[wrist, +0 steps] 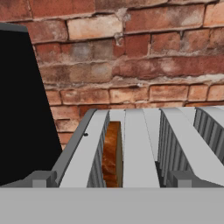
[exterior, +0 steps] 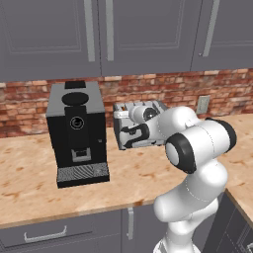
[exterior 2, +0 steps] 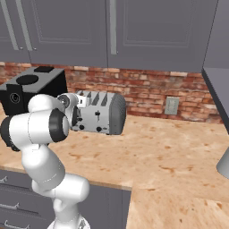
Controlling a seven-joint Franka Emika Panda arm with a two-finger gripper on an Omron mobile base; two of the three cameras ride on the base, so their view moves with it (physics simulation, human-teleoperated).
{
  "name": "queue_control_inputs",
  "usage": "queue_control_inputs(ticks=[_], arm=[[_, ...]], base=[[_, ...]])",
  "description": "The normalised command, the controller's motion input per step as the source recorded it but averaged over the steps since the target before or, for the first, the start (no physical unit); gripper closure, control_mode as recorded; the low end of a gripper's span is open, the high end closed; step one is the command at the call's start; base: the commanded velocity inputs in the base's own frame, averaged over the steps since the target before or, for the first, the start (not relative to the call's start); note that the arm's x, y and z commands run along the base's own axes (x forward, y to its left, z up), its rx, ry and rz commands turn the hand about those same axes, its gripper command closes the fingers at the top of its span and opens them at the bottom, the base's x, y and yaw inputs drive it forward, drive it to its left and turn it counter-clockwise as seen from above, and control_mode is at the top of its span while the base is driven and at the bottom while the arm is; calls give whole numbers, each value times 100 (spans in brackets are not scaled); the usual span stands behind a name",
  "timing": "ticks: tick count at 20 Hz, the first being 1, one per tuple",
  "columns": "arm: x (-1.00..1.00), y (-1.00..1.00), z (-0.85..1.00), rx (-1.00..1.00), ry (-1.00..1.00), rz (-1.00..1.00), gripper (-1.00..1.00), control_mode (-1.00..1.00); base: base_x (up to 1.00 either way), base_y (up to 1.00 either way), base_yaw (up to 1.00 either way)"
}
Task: Start the toaster. Once the lever pops up, take the bread to the plate on the dining counter.
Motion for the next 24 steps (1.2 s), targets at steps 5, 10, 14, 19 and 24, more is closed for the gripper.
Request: queue_control_inputs(ticks=[5,10,14,19,24], arm=[[0,0,0,0,0,0,-100,-100],[0,0,0,0,0,0,-100,-100],[0,0,0,0,0,0,-100,-100],[0,0,0,0,0,0,-100,-100],[0,0,0,0,0,0,-100,-100]], base=[[0,0,0],[0,0,0],[0,0,0],[0,0,0],[0,0,0]])
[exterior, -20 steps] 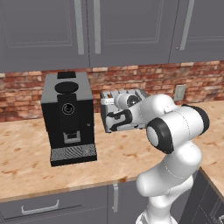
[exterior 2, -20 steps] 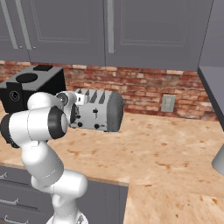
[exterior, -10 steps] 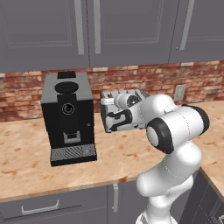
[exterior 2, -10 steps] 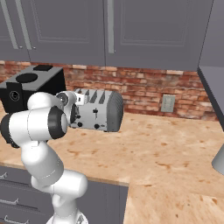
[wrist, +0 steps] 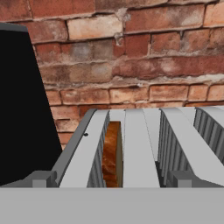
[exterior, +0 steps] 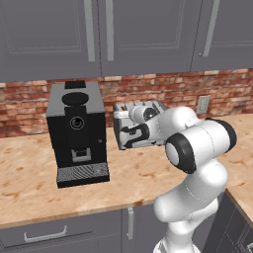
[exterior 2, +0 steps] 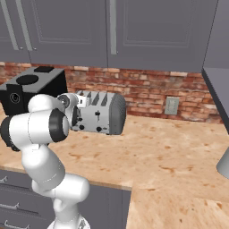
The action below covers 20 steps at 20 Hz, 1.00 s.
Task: Start the toaster. Once the lever pops up, take the bread to the plate on the dining counter.
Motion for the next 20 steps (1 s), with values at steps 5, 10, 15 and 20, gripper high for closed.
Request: queue_control_inputs(ticks=[5,10,15,20], arm=[[0,0,0,0,0,0,-100,-100],[0,0,0,0,0,0,-100,-100],[0,0,0,0,0,0,-100,-100],[0,0,0,0,0,0,-100,-100]], base=[[0,0,0],[0,0,0],[0,0,0],[0,0,0]])
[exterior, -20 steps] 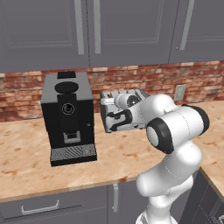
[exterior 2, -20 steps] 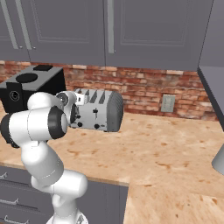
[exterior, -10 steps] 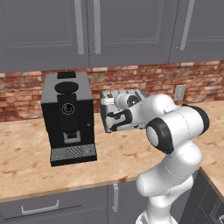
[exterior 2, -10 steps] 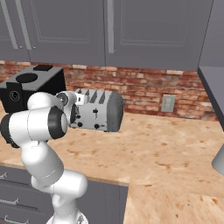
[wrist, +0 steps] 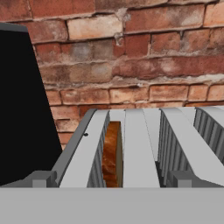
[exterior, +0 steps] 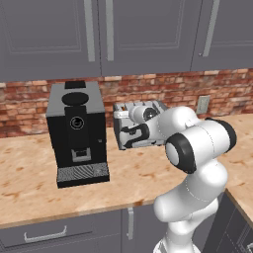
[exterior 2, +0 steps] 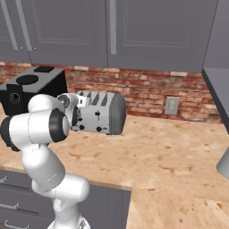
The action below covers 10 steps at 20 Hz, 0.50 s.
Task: Start the toaster. Once the lever pops up, take the bread to the plate on the dining counter.
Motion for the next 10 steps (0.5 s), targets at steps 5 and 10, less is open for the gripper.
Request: queue_control_inputs(ticks=[5,10], arm=[[0,0,0,0,0,0,-100,-100],[0,0,0,0,0,0,-100,-100]], base=[[0,0,0],[0,0,0]])
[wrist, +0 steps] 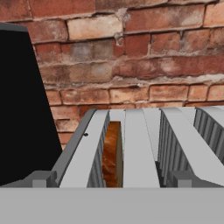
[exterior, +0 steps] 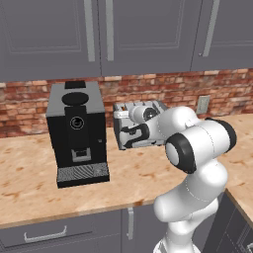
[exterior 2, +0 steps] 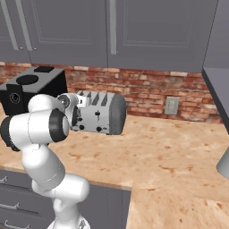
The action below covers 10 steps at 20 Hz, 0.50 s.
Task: Start the toaster. Once the lever pops up, take the bread to the plate on the dining counter.
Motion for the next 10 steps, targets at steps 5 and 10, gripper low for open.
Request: queue_control_inputs(ticks=[5,10], arm=[[0,0,0,0,0,0,-100,-100],[0,0,0,0,0,0,-100,-100]], base=[[0,0,0],[0,0,0]])
